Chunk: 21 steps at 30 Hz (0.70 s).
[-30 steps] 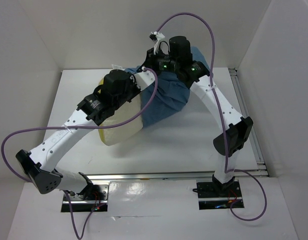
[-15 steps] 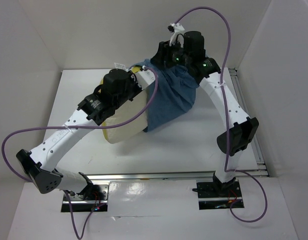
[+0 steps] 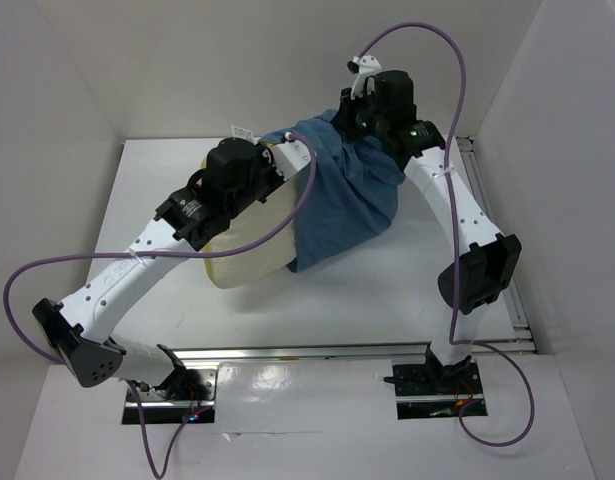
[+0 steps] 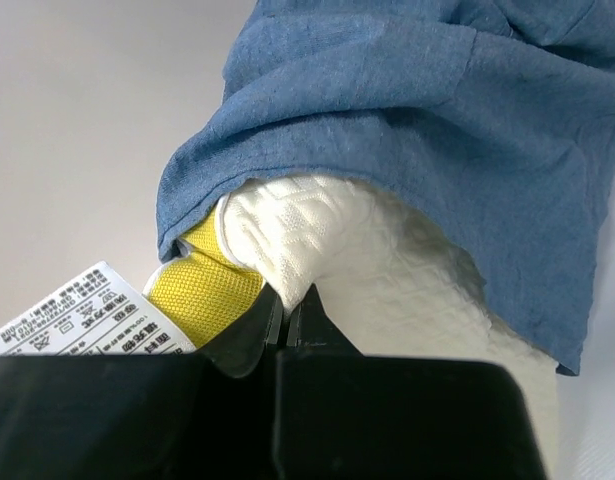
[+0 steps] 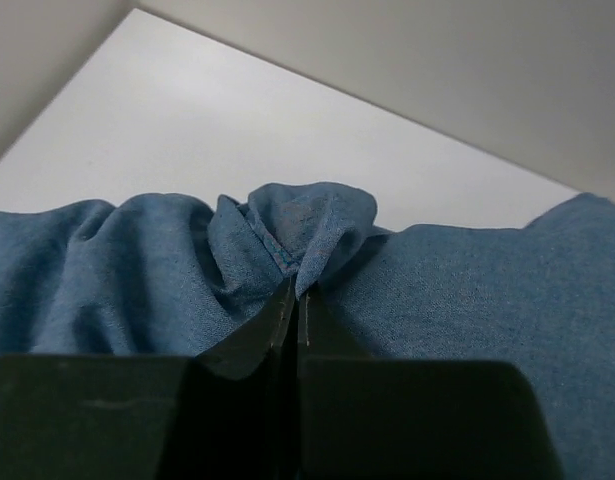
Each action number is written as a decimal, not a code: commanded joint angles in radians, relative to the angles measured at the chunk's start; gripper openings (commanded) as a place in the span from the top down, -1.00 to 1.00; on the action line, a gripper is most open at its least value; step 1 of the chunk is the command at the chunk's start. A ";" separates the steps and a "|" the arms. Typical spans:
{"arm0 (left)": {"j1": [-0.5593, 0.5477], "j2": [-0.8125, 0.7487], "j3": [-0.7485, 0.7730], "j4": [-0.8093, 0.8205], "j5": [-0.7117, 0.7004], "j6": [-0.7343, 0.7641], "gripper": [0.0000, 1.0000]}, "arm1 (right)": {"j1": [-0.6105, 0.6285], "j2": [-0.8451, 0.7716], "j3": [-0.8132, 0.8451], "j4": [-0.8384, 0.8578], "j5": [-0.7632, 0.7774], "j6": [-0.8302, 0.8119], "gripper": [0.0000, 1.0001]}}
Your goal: Put the pillow into the pillowcase
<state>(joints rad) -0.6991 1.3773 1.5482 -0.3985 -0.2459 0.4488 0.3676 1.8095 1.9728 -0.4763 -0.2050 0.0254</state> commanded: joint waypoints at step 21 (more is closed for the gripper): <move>-0.007 -0.011 0.017 0.162 -0.001 0.002 1.00 | 0.145 -0.027 0.107 0.014 -0.414 0.166 -0.70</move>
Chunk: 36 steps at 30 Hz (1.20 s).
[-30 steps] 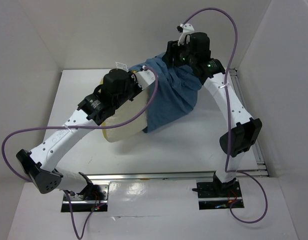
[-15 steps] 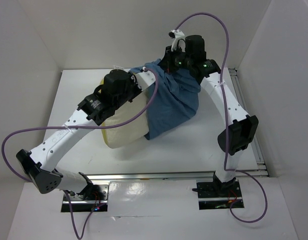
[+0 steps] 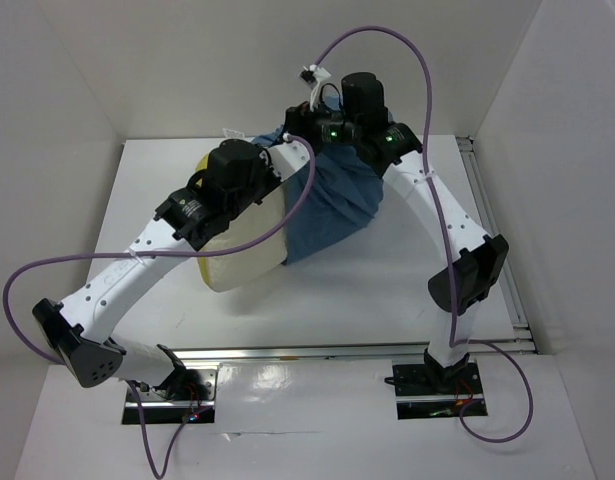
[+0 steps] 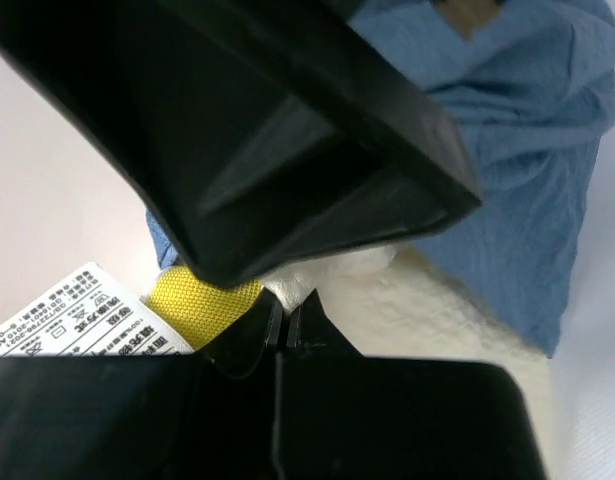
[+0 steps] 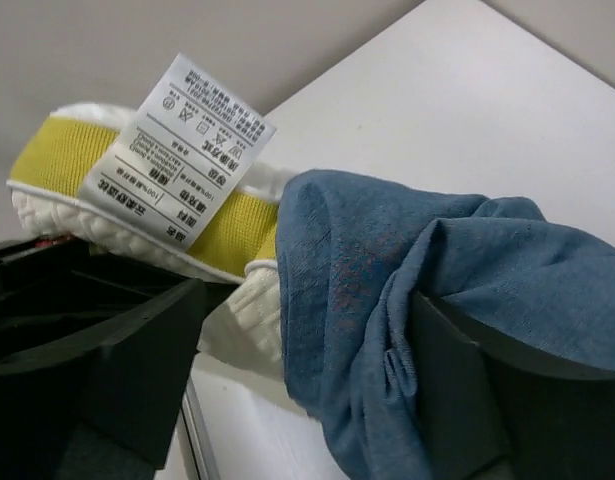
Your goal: Put the pillow into the pillowcase
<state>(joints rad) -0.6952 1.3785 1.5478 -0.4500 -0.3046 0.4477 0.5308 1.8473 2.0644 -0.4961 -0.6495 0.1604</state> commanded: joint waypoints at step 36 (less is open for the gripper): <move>0.331 0.136 0.051 -0.263 0.556 -0.214 -1.00 | -0.254 -0.327 -0.297 0.199 0.390 -0.120 -0.81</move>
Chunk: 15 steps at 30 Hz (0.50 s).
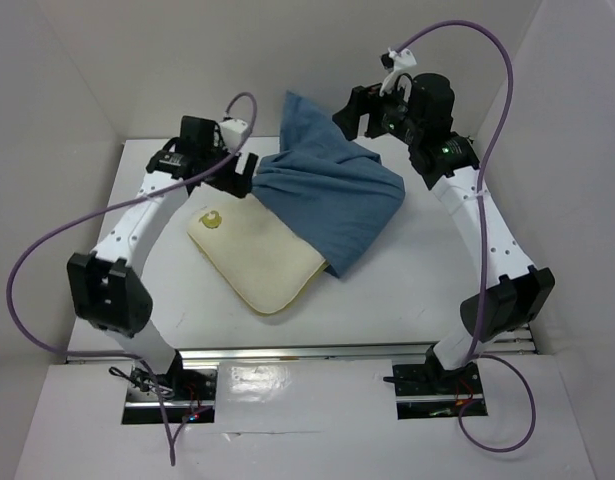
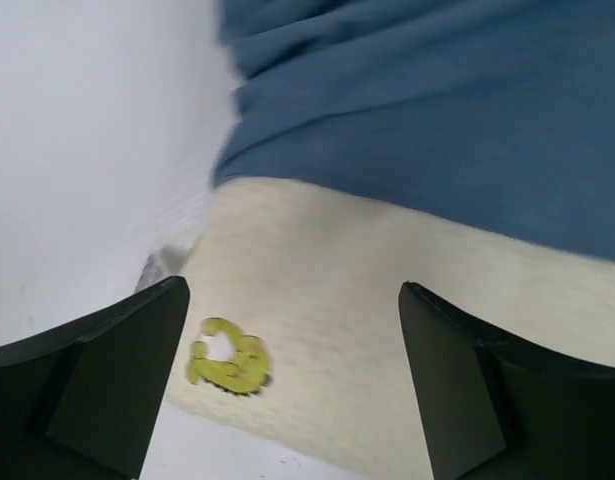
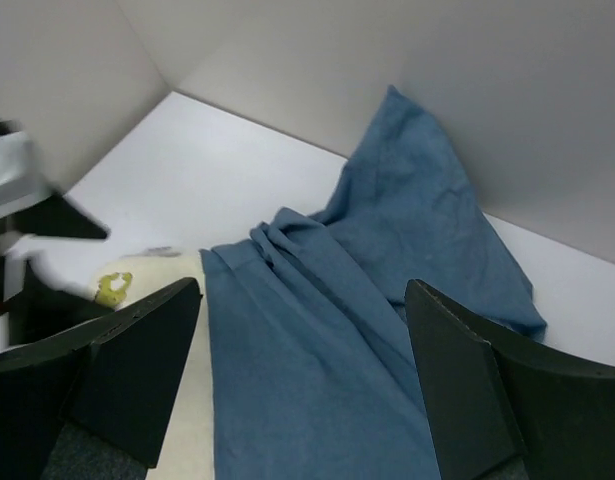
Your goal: Put the pillow into the pillowcase
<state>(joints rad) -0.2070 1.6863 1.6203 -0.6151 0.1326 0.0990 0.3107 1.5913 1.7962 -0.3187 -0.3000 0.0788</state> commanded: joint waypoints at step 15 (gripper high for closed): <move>-0.542 -0.424 -0.463 -0.086 -0.164 0.255 -1.00 | -0.074 -0.099 -0.170 -0.020 0.050 -0.057 -0.81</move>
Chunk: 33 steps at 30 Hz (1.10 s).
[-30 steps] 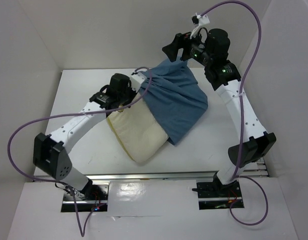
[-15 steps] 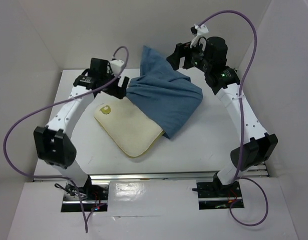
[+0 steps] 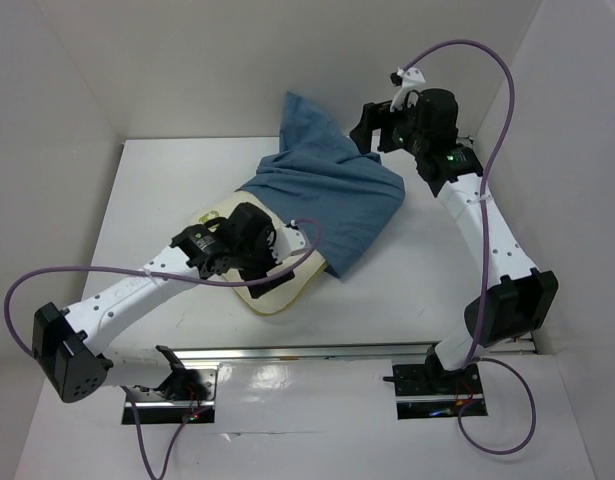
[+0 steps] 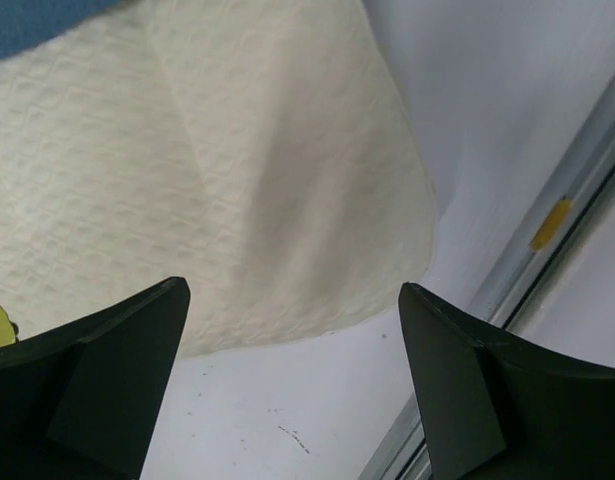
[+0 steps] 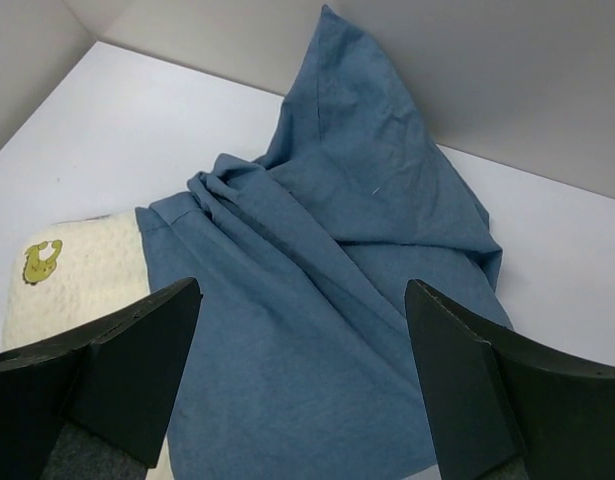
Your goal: Put the pillow into the pillowcase
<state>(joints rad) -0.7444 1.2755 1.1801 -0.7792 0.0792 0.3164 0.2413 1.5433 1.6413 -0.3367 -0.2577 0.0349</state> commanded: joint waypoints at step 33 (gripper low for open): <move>-0.340 0.240 0.000 0.348 -0.373 -0.085 -1.00 | -0.023 -0.175 -0.202 -0.033 0.018 -0.015 -0.81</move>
<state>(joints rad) -1.0855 1.5242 1.2015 -0.5213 -0.1204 0.2550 0.2344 1.4128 1.4517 -0.3832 -0.2466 0.0319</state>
